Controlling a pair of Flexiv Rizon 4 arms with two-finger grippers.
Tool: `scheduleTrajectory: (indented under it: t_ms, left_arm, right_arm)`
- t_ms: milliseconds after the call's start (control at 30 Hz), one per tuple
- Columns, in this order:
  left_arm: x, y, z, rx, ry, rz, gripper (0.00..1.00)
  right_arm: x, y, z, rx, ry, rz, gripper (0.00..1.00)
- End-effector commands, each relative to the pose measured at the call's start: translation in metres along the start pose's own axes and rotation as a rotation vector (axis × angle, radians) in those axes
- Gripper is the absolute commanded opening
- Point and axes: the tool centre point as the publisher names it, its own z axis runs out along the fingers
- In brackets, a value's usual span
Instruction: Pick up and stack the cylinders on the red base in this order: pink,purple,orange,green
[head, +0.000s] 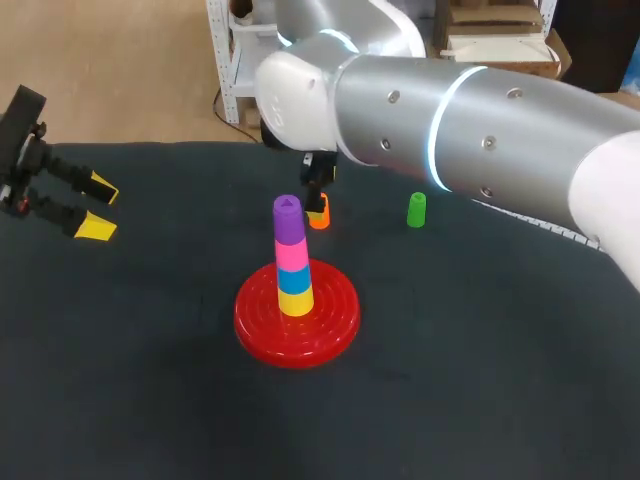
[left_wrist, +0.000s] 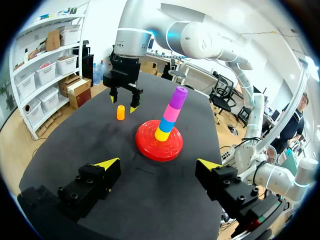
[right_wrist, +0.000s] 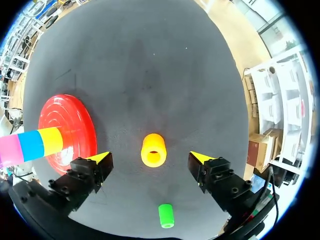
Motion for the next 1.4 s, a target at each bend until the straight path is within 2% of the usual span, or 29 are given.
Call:
scheduleTrajectory:
  t_ms: [33,67,133,200,267,467,500,567,800,967,1067,1200,1400]
  left_arm:
    - [0.0,0.002,0.0,0.004,0.002,0.0,1.0]
    - [0.0,0.002,0.0,0.004,0.002,0.0,1.0]
    - [0.0,0.002,0.0,0.004,0.002,0.0,1.0]
    - [0.0,0.002,0.0,0.004,0.002,0.0,1.0]
    - [0.0,0.002,0.0,0.004,0.002,0.0,1.0]
    - [0.0,0.002,0.0,0.004,0.002,0.0,1.0]
    - [0.0,0.002,0.0,0.004,0.002,0.0,1.0]
    - [0.0,0.002,0.0,0.004,0.002,0.0,1.0]
    - [0.0,0.002,0.0,0.004,0.002,0.0,1.0]
    - [0.0,0.002,0.0,0.004,0.002,0.0,1.0]
    - [0.0,0.002,0.0,0.004,0.002,0.0,1.0]
    - [0.0,0.002,0.0,0.004,0.002,0.0,1.0]
    - [0.0,0.002,0.0,0.004,0.002,0.0,1.0]
  right_arm:
    - [0.003,0.006,0.001,0.017,-0.009,-0.001,1.0]
    - [0.003,0.006,0.001,0.018,-0.01,-0.001,1.0]
    - [0.002,0.006,0.001,0.021,-0.011,-0.001,0.48]
    - [0.002,0.006,0.001,0.022,-0.011,-0.003,0.3]
    - [0.002,0.006,0.001,0.022,-0.01,-0.003,0.23]
    - [0.002,0.006,0.002,0.024,-0.007,-0.003,0.23]
    - [0.002,0.006,0.002,0.025,-0.007,-0.003,0.2]
    - [0.002,0.006,0.002,0.031,-0.004,-0.006,0.0]
    - [0.004,0.004,0.0,0.035,-0.006,-0.002,0.0]
    - [0.005,0.001,-0.017,0.056,-0.024,-0.011,0.0]
    - [0.007,-0.002,-0.044,0.079,-0.05,-0.04,0.0]
    - [0.008,0.002,-0.095,0.096,-0.085,-0.126,0.0]
    - [0.008,0.032,-0.174,0.096,-0.129,-0.34,0.0]
